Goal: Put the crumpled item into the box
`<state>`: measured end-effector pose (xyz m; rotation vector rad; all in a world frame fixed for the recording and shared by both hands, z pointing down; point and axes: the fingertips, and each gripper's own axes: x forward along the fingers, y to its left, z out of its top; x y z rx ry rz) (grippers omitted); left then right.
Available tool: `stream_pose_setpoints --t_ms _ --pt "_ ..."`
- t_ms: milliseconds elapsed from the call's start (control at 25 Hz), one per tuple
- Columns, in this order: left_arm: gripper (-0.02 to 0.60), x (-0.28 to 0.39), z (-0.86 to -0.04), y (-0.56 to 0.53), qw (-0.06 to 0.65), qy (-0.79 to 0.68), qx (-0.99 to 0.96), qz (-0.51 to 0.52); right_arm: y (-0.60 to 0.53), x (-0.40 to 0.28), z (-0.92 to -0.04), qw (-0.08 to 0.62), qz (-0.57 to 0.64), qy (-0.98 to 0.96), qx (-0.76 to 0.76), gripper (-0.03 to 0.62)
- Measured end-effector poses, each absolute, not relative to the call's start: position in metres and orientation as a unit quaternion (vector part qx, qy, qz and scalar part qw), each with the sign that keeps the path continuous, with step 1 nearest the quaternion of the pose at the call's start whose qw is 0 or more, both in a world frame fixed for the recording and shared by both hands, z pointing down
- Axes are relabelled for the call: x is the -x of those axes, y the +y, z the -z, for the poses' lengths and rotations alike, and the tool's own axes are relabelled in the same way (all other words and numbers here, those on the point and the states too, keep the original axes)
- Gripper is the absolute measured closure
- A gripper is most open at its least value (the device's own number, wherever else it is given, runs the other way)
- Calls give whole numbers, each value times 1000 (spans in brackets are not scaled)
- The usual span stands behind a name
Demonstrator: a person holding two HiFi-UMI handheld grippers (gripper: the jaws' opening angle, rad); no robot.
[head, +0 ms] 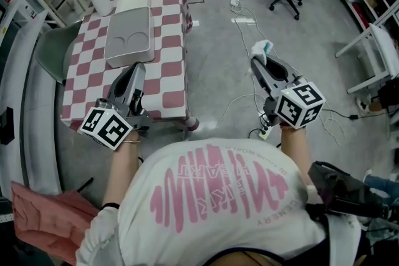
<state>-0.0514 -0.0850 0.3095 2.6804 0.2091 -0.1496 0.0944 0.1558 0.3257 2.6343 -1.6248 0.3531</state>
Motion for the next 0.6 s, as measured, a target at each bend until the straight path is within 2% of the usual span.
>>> stream_pose_setpoints --t_ms 600 --pt "574 69 -345 -103 250 30 -968 13 98 -101 -365 11 -167 -574 -801 522"
